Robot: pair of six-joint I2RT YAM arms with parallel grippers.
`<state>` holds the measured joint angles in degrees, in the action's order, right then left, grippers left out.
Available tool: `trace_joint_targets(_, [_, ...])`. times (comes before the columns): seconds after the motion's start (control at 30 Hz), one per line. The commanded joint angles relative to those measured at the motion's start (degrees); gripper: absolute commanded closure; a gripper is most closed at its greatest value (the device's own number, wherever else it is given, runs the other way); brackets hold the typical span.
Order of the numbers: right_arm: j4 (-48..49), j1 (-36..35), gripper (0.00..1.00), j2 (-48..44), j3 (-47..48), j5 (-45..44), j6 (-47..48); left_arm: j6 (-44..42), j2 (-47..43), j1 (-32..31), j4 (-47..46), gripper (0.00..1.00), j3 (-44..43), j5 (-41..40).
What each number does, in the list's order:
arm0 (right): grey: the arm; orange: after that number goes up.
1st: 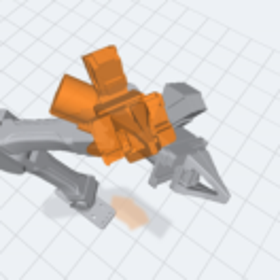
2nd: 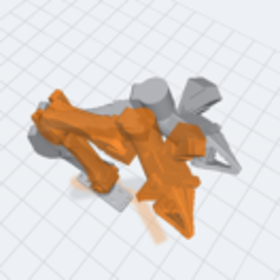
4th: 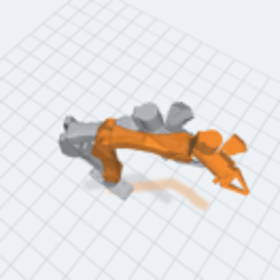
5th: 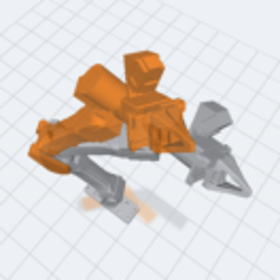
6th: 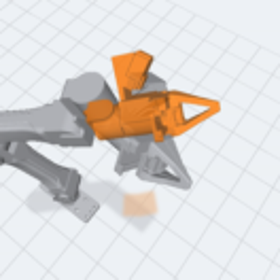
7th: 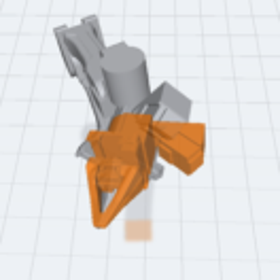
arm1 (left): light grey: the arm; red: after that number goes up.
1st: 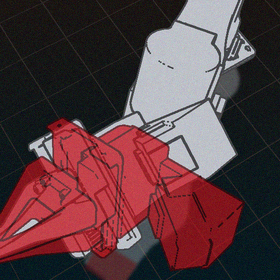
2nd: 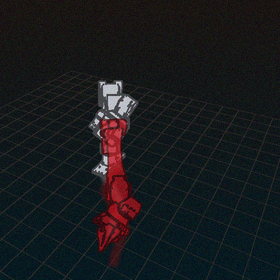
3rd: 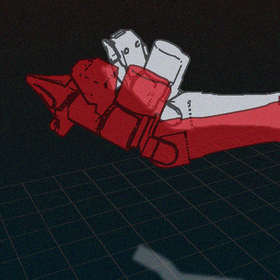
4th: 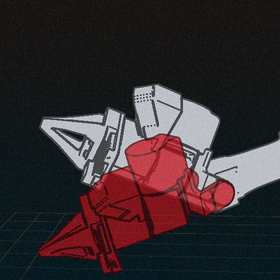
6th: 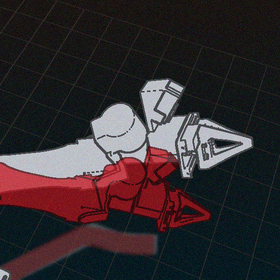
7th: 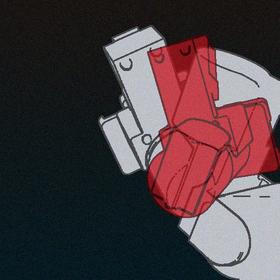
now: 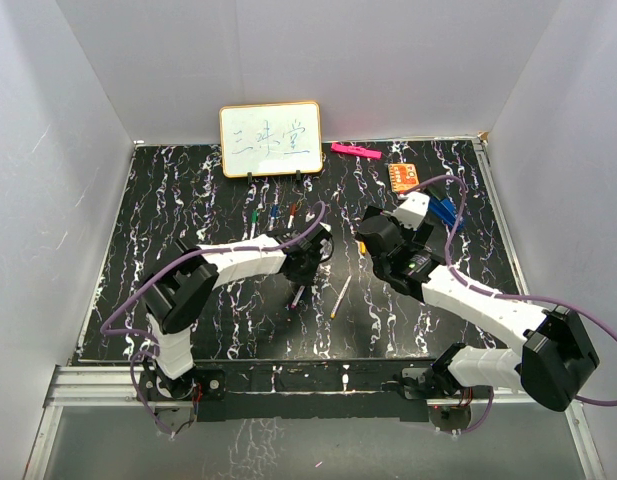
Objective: Insert the pens into the pen caps
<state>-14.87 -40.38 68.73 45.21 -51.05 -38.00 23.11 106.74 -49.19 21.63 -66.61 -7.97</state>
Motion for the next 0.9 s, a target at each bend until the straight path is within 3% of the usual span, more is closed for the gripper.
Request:
trace_joint_targets(0.0, [2.22,0.82,0.02,0.31,2.30,-0.04,0.77,-0.69,4.82,0.81,8.78,0.85,6.74,0.90])
trace_joint_targets(0.2, [2.48,1.03,0.02,1.25,2.93,1.05,0.58,0.09,2.23,0.85,10.63,0.74,7.72,1.34])
trace_joint_targets(0.43, [2.53,1.11,0.02,1.33,3.04,1.47,0.57,-0.15,2.72,0.85,11.06,0.74,7.29,1.99])
trace_joint_targets(0.6, [2.54,1.35,0.02,0.62,2.45,1.39,0.44,-0.43,2.64,0.86,11.03,0.82,7.28,2.35])
trace_joint_targets(0.7, [2.58,1.65,0.02,0.81,2.34,1.64,0.17,-0.88,3.16,0.88,10.92,0.99,7.28,3.04])
trace_joint_targets(0.87, [3.37,4.33,0.02,3.15,2.97,5.70,1.49,-1.95,4.13,0.85,9.21,1.00,8.11,5.80])
